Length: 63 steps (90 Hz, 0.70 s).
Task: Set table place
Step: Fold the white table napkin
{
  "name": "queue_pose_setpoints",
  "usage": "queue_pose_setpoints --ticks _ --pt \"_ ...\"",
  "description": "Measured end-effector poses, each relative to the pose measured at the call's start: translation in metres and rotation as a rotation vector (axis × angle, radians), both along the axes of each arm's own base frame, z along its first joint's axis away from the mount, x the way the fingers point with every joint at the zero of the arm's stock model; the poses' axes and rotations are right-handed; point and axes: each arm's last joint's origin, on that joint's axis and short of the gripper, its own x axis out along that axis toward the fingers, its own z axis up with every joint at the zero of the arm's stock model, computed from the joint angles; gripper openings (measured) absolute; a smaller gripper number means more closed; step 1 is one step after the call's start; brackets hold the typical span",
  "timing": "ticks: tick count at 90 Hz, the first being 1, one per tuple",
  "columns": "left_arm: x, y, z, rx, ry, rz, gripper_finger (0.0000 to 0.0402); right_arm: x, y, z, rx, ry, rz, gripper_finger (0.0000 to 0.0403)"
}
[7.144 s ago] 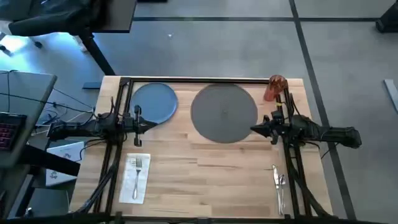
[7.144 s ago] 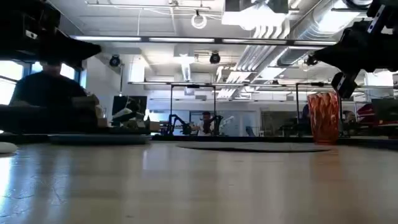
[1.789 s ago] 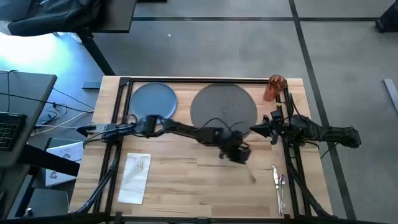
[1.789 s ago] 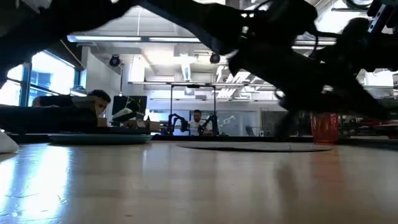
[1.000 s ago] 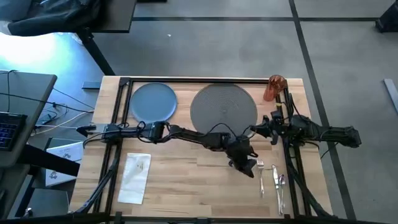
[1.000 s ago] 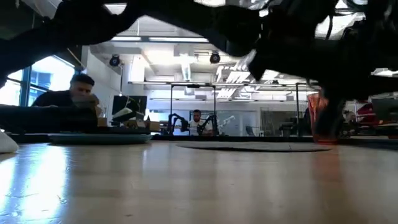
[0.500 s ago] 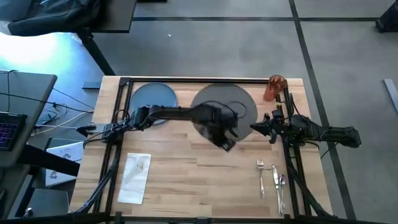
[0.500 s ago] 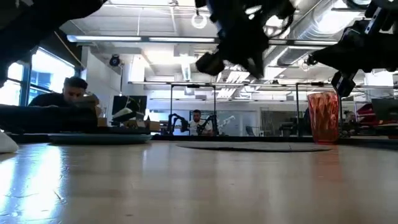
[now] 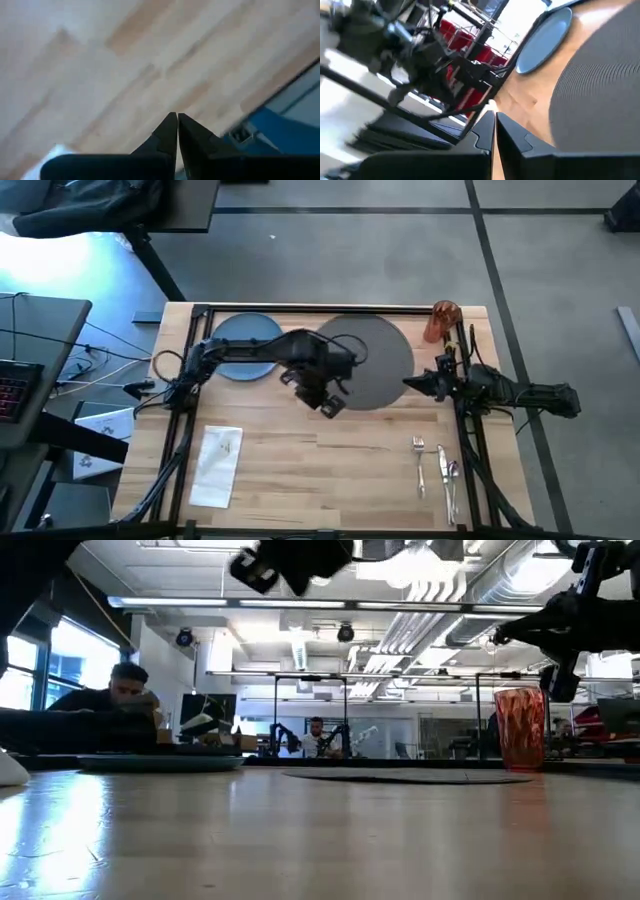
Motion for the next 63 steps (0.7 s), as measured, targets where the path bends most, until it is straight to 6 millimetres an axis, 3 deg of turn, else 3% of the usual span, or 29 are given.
queue_pose_setpoints --ticks 10,24,41,52,63 --pt "-0.034 -0.015 -0.007 -0.019 0.106 0.058 0.0 0.0 0.0 0.0 0.05 -0.004 0.001 0.0" --pt "-0.106 -0.036 -0.009 -0.063 0.255 0.162 0.0 0.0 0.0 -0.001 0.044 0.005 0.008 0.0" --pt "-0.18 -0.044 -0.026 -0.067 0.377 0.301 0.0021 0.001 0.0 -0.002 0.035 0.016 0.009 0.0" --pt "-0.203 -0.045 -0.056 -0.058 0.389 0.338 0.0049 0.001 0.0 -0.002 0.038 0.015 0.009 0.0" --pt "-0.208 -0.048 -0.101 -0.058 0.376 0.34 0.0058 0.001 0.0 -0.002 0.084 0.011 0.008 0.0"
